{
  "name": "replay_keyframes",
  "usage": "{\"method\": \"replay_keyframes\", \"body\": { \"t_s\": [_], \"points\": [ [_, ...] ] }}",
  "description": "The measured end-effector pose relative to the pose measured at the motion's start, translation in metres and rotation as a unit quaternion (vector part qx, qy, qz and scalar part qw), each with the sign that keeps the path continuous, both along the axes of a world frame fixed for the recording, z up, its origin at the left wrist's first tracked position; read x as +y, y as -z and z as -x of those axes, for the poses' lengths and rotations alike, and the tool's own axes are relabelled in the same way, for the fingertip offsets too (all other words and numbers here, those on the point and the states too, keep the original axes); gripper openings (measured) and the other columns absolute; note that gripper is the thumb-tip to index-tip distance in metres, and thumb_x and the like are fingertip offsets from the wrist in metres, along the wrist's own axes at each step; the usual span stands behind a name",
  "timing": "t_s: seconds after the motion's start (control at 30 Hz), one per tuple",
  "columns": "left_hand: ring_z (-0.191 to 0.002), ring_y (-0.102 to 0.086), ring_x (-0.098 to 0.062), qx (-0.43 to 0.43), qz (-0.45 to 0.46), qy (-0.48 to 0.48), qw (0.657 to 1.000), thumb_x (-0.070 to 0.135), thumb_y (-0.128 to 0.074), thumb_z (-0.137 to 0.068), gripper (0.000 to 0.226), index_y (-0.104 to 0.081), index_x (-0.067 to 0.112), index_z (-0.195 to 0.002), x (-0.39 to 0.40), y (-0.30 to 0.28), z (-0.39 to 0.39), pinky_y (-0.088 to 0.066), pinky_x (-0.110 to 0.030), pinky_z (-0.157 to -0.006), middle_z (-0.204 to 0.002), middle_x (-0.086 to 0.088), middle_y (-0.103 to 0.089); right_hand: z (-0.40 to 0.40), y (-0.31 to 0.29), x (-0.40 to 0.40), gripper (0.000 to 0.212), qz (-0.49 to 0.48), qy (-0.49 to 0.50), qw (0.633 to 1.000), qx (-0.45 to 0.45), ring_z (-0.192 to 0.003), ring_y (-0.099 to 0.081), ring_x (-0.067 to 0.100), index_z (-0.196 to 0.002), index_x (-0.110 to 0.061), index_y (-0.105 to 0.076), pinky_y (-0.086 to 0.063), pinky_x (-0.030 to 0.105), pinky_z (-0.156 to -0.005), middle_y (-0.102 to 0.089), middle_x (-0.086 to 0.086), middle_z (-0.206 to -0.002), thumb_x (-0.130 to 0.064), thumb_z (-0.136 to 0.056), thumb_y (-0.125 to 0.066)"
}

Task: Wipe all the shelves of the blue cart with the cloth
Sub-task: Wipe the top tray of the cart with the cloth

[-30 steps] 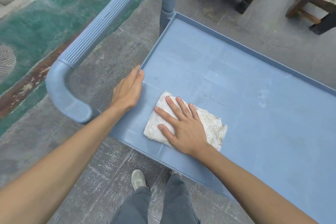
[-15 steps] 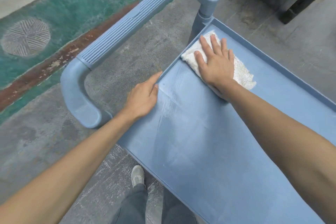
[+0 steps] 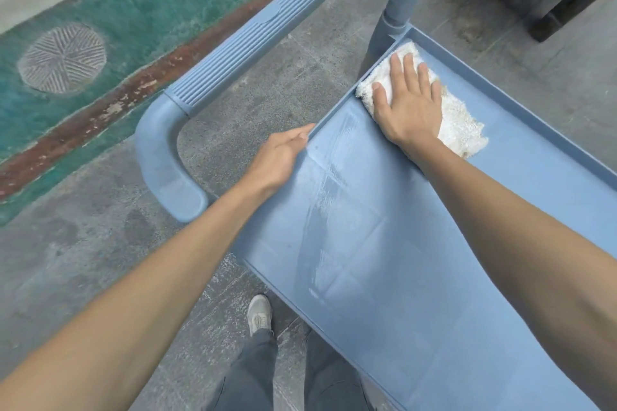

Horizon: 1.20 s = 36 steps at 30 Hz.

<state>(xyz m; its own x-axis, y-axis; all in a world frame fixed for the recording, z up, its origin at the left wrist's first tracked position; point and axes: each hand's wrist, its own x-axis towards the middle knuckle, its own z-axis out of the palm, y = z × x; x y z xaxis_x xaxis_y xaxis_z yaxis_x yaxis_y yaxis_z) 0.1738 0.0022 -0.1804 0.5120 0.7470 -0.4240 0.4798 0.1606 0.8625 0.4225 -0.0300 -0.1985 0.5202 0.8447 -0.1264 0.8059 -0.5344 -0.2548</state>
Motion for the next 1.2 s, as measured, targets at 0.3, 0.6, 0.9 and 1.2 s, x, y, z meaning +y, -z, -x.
{"method": "replay_keyframes", "body": {
  "t_s": [0.3,0.6,0.9,1.2],
  "points": [
    [-0.135,-0.051,-0.01,0.005,0.026,-0.022,0.999,0.026,-0.053,-0.1,0.038,-0.063,0.027,-0.136,0.004,0.004,-0.004,-0.031,-0.026,-0.117,-0.142,0.009,-0.06,0.112,0.007,-0.048,0.072,-0.012,-0.031,0.999,0.004,-0.161,0.003,0.022,-0.167,-0.027,-0.004,0.0,0.046,-0.129,0.0,-0.002,-0.175,-0.058,-0.104,-0.019],
    [-0.121,-0.056,-0.013,-0.032,0.116,-0.004,0.993,0.009,-0.047,-0.104,0.04,-0.054,0.011,-0.144,0.009,0.005,0.0,-0.042,-0.011,-0.096,-0.141,-0.009,-0.06,0.247,0.0,-0.122,0.071,0.016,-0.144,0.989,0.038,-0.16,0.011,0.02,-0.167,-0.02,-0.009,0.005,0.047,-0.128,0.002,0.002,-0.174,-0.054,-0.106,-0.018],
    [-0.139,-0.047,-0.027,0.048,-0.087,0.075,0.992,0.024,-0.036,-0.108,0.043,-0.052,0.024,-0.147,-0.001,0.005,0.0,-0.033,-0.041,-0.118,-0.147,-0.001,-0.057,0.291,-0.009,-0.159,0.056,0.002,-0.222,0.97,0.102,-0.161,0.003,0.022,-0.161,-0.028,-0.03,0.007,0.042,-0.127,-0.012,0.001,-0.174,-0.044,-0.108,-0.025],
    [-0.13,-0.054,-0.03,0.061,-0.197,0.107,0.973,0.021,-0.032,-0.109,0.042,-0.053,0.027,-0.145,-0.004,0.004,0.006,-0.034,-0.028,-0.104,-0.138,-0.003,-0.064,0.266,-0.009,-0.17,0.056,-0.019,-0.223,0.971,0.084,-0.16,-0.006,0.013,-0.163,-0.041,-0.022,-0.001,0.036,-0.129,-0.014,-0.015,-0.172,-0.05,-0.108,-0.033]
  ]
}}
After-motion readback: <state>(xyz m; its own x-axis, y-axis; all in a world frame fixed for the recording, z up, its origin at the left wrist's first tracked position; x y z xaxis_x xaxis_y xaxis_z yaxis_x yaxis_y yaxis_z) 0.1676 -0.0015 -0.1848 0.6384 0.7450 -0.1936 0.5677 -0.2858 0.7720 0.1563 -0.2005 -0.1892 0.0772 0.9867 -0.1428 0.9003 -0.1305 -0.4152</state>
